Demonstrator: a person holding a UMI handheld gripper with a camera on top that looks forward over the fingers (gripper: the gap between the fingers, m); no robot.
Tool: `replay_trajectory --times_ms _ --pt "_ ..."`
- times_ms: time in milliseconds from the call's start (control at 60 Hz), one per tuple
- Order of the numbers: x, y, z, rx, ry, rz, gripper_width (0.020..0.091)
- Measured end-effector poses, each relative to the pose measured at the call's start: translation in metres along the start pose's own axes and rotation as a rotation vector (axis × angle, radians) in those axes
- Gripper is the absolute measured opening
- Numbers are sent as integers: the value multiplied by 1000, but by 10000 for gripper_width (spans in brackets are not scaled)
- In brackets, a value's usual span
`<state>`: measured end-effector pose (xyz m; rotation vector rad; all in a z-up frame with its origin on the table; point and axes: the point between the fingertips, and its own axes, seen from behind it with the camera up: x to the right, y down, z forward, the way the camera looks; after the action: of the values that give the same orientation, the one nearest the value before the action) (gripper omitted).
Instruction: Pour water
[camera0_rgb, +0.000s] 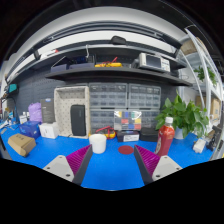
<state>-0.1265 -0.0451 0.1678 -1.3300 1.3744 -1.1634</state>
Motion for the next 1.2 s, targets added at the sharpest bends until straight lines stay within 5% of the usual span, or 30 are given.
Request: replay_trajectory --times_ms 383,600,867,1000,1067,1200 --pt "136 65 22 -18 99 0 864" --pt "211 62 69 19 183 11 852" --pt "228 41 139 50 114 12 824" --pt "215 39 152 57 80 3 679" --pt "217 36 154 75 101 -33 475" --pt "211 35 153 94 102 -65 376"
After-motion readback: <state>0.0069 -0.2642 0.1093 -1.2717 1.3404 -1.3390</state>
